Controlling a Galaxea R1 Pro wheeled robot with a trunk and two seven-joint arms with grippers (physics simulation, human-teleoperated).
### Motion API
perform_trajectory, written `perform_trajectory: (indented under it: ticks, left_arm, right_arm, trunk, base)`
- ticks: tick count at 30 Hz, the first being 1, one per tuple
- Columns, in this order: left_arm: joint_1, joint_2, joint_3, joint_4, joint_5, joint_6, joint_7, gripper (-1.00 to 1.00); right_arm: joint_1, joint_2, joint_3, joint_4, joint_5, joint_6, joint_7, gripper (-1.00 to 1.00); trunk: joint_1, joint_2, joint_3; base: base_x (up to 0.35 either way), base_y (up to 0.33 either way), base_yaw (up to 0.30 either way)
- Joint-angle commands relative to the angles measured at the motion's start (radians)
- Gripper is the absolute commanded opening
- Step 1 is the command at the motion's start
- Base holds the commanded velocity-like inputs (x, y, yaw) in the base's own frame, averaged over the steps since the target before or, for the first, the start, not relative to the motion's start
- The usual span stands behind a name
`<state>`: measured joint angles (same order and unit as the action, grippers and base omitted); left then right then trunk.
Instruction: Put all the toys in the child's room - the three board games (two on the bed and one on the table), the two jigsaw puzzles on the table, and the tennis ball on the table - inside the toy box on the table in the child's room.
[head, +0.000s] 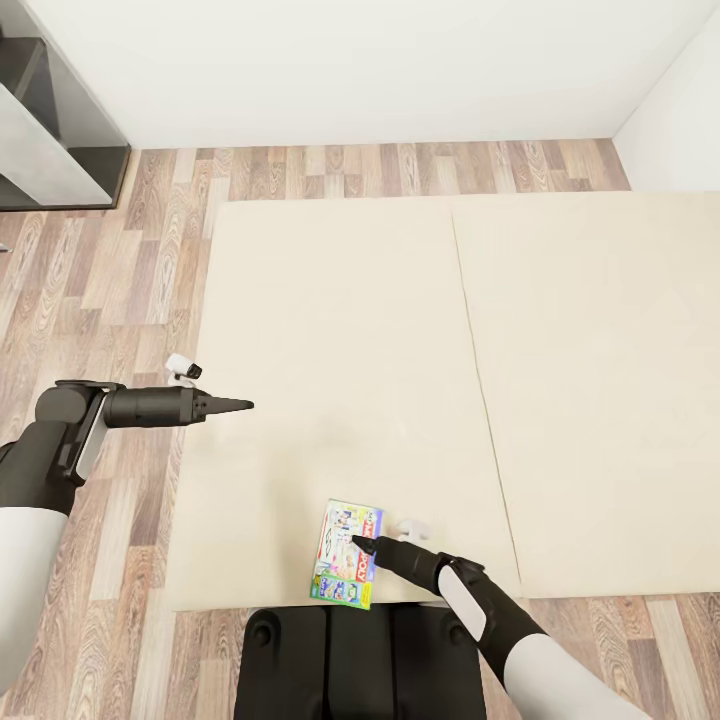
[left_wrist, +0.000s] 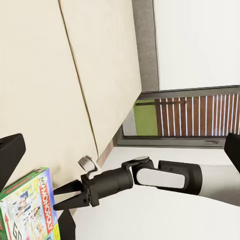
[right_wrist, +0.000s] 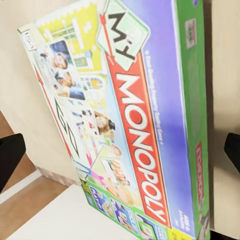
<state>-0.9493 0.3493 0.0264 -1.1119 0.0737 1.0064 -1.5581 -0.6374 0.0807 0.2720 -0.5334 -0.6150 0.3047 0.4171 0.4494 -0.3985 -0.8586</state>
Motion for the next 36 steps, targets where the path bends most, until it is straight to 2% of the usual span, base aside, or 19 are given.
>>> perform_trajectory:
  ticks: [1, 36]
  left_arm:
    - [0.0, 0.0, 0.0, 0.0, 0.0, 0.011, -0.004, 1.0]
    - [0.0, 0.0, 0.004, 0.0, 0.0, 0.011, -0.003, 1.0]
  right_arm:
    - [0.0, 0.0, 0.001, 0.0, -0.008, 0.005, 0.0, 1.0]
    - [-0.001, 0.007, 0.001, 0.003, -0.008, 0.004, -0.002, 1.0]
  trunk:
    - [0.001, -0.001, -0.001]
    - [0.001, -0.001, -0.001]
  base:
    - [0.0, 0.005, 0.0]
    - [0.0, 0.035, 0.0]
